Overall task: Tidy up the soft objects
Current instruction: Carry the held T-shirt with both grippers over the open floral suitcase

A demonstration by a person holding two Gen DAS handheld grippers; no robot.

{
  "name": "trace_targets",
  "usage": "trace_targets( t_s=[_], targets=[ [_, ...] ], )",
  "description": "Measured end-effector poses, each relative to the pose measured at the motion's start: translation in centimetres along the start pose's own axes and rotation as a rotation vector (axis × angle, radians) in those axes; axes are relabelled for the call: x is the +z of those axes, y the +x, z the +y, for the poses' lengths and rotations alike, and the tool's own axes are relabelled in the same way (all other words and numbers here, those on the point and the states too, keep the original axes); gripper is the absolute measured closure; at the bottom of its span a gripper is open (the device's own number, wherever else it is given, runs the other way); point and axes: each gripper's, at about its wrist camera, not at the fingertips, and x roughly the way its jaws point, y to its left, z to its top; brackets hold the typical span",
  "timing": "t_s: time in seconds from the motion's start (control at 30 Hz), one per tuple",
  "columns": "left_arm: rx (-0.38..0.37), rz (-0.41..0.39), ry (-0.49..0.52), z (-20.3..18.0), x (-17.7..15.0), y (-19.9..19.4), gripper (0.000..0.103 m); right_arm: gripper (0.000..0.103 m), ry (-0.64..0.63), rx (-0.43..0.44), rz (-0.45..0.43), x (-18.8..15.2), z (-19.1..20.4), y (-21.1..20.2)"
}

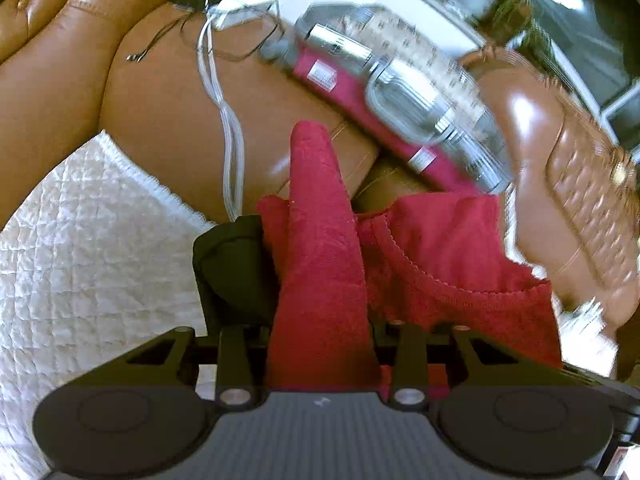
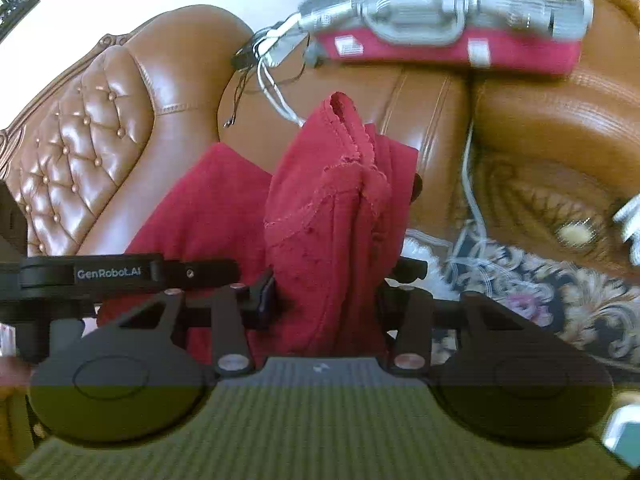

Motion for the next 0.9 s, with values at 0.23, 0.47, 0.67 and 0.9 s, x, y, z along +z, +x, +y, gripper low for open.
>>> trace_targets(
  t_s=[0.23,0.47,0.67,0.9],
  targets=[
    [-0.144,-0.062,-0.088,-7.8,6.6,-1.8,0.063,0.051,-0.017,-0.067,0.030,12.0,-0.8,-7.9],
    [-0.172,-0.138,-0.109,-15.2,11.7,0.3,0.063,0.051,-0.095,-0.118,0.028,22.2,-4.0,-11.5],
    [-0.103,-0.238,-0.171,-20.1,14.9,5.1,0.063,0.051,-0.200,-0.096,0.047,29.4,-7.6,-10.3],
    [0.034,-0.374,-0.341,-24.8,20.0,13.3,0.063,0.051,-0.346,0.011,0.114,39.4,-13.7,-3.4]
  ],
)
